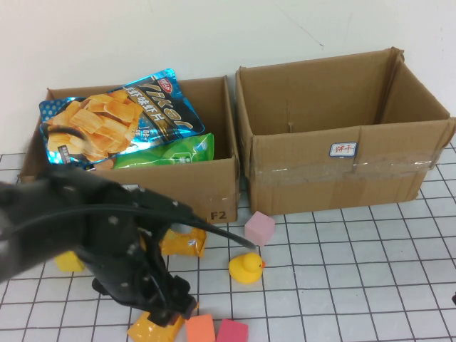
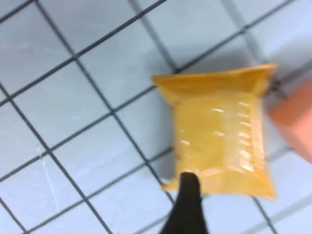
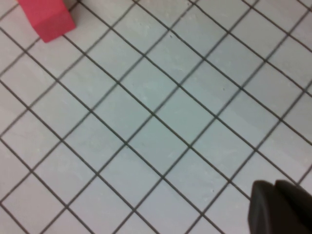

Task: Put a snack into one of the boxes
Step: Pick up the biscuit

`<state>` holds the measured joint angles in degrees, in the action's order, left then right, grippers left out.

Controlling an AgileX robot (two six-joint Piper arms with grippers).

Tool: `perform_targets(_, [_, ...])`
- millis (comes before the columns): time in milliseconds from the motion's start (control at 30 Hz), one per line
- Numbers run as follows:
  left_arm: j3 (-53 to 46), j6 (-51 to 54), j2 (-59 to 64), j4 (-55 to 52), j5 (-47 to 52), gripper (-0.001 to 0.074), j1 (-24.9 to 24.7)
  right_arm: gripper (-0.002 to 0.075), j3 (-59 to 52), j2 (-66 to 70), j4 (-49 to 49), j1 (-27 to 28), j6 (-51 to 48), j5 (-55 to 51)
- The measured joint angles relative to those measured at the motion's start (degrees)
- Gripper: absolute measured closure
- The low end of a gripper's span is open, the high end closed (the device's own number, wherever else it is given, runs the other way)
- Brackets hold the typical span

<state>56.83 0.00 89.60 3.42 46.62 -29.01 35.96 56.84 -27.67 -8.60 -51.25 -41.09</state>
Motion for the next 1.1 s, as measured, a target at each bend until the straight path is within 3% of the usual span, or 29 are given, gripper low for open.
perform_targets(233, [0.0,-6.6,7.6,-5.9,-2.6,0.0202,-0.3,0.0726,-0.2,0.0,-1.2,0.0,-1.8,0.1])
perform_targets(1100, [0.0,-5.9,11.3,0.6,-5.5,0.0202,-0.3,0.0726,-0.3,0.0,-1.6,0.0,-2.4,0.2])
